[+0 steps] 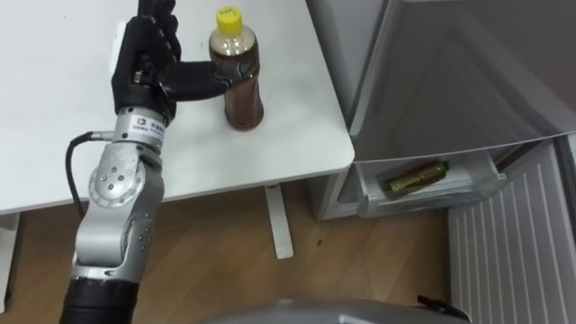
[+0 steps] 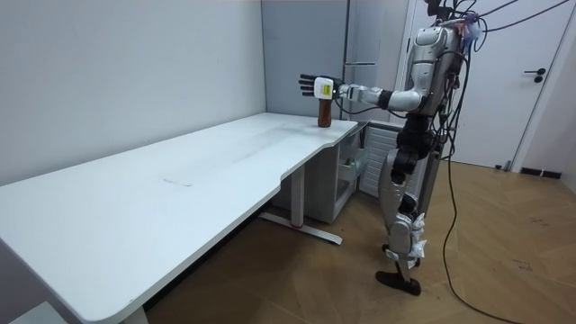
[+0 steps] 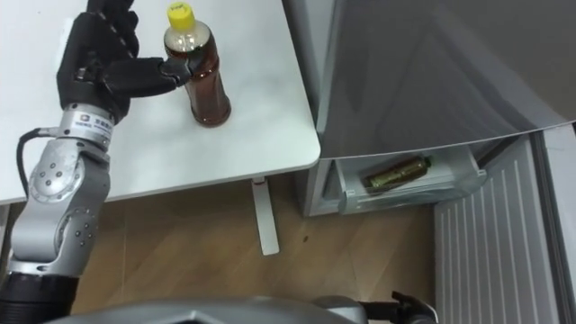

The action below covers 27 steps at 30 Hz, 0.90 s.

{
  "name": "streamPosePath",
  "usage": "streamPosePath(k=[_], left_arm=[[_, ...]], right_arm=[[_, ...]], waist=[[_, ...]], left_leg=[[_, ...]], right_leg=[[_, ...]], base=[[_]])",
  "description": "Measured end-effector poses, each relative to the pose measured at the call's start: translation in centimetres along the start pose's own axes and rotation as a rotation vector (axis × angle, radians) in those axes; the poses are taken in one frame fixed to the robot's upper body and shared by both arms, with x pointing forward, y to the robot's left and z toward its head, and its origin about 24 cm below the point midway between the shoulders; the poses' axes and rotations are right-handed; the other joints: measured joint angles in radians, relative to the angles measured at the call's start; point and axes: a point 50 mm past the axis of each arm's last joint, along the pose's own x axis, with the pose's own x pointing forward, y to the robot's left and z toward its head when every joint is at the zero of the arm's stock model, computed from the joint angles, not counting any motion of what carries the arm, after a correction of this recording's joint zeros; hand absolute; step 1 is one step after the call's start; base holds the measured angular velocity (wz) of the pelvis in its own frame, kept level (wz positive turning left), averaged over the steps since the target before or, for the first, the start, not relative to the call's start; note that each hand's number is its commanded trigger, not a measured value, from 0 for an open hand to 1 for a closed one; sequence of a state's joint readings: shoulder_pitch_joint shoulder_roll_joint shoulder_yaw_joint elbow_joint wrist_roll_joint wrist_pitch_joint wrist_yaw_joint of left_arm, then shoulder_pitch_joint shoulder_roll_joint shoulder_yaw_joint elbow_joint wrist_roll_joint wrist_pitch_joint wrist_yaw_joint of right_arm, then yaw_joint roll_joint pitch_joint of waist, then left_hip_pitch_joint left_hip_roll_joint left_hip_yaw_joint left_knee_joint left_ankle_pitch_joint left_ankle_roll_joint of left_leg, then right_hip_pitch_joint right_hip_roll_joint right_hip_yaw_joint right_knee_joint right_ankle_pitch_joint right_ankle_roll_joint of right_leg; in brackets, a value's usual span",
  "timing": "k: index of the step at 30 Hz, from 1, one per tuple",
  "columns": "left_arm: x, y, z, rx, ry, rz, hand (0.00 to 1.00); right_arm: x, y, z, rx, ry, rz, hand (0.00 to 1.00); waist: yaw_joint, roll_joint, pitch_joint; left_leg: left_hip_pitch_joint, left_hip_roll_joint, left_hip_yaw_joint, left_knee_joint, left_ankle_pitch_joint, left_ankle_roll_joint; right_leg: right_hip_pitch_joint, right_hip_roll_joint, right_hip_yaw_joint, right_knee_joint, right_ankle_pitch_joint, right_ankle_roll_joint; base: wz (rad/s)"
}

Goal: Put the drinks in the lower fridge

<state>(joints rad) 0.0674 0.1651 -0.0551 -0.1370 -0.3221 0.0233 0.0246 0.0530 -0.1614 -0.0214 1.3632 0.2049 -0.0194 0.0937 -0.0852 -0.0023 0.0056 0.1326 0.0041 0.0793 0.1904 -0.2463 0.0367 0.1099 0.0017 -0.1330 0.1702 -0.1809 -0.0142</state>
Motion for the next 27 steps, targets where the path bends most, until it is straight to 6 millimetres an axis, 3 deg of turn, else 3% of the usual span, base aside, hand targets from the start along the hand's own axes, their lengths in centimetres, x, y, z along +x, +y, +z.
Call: streamPosePath(k=[23,27], left_arm=[[-0.1,0.2,-1.6,0.0,0.078,-0.02,0.0],[-0.1,0.3,-2.0,0.0,0.094,-0.008,0.0]], right_arm=[[0.0,0.1,0.2,-0.004,-0.007,0.02,0.0],[0.0,0.0,0.4,-0.007,-0.012,0.019,0.0]], waist=[[-0.004,0.0,0.0035],[-0.006,0.005,0.008]], left_leg=[[-0.016,0.001,0.003,-0.001,0.0,0.0],[-0.017,0.001,0.003,-0.001,0.0,0.0]], right_leg=[[-0.019,0.001,0.007,-0.001,0.002,0.001],[-0.02,0.001,0.008,-0.002,0.002,0.001]], base=[[0.0],[0.0]])
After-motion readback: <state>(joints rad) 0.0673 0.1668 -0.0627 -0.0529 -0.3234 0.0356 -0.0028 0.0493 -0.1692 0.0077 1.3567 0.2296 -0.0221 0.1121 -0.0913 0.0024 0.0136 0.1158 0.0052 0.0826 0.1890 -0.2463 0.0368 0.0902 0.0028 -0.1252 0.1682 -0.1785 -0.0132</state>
